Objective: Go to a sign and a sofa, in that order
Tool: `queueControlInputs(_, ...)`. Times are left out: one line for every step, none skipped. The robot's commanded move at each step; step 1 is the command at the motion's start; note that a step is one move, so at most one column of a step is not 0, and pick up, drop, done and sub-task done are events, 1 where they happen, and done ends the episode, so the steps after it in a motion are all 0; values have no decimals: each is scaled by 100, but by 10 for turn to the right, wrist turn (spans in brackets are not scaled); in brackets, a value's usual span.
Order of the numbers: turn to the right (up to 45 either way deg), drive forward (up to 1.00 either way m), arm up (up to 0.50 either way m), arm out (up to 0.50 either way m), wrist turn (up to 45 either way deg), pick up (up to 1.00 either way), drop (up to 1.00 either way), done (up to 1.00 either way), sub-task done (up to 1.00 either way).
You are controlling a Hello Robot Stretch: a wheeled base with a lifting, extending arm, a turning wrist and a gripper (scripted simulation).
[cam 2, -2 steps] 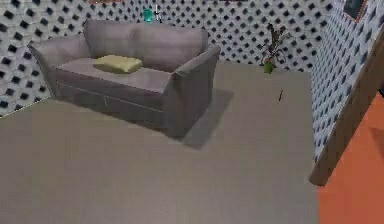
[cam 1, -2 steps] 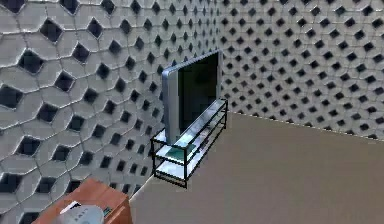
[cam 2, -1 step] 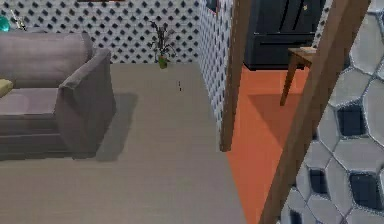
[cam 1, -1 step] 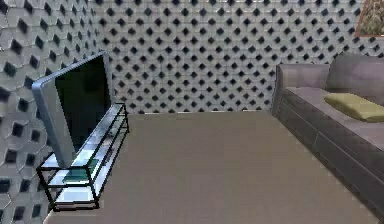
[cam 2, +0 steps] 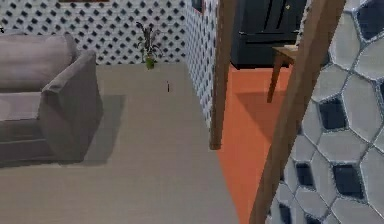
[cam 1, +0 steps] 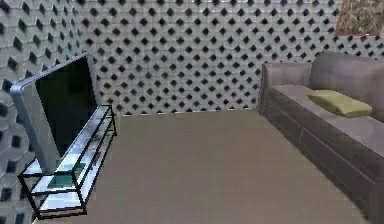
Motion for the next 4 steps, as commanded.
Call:
queueControlInputs(0, 10, 0, 0, 0, 0, 0, 0, 0)
queueControlInputs(450, 0, 0, 0, 0, 0, 0, 0, 0)
queueControlInputs(330, 0, 0, 0, 0, 0, 0, 0, 0)
queueControlInputs(0, 100, 0, 0, 0, 0, 0, 0, 0)
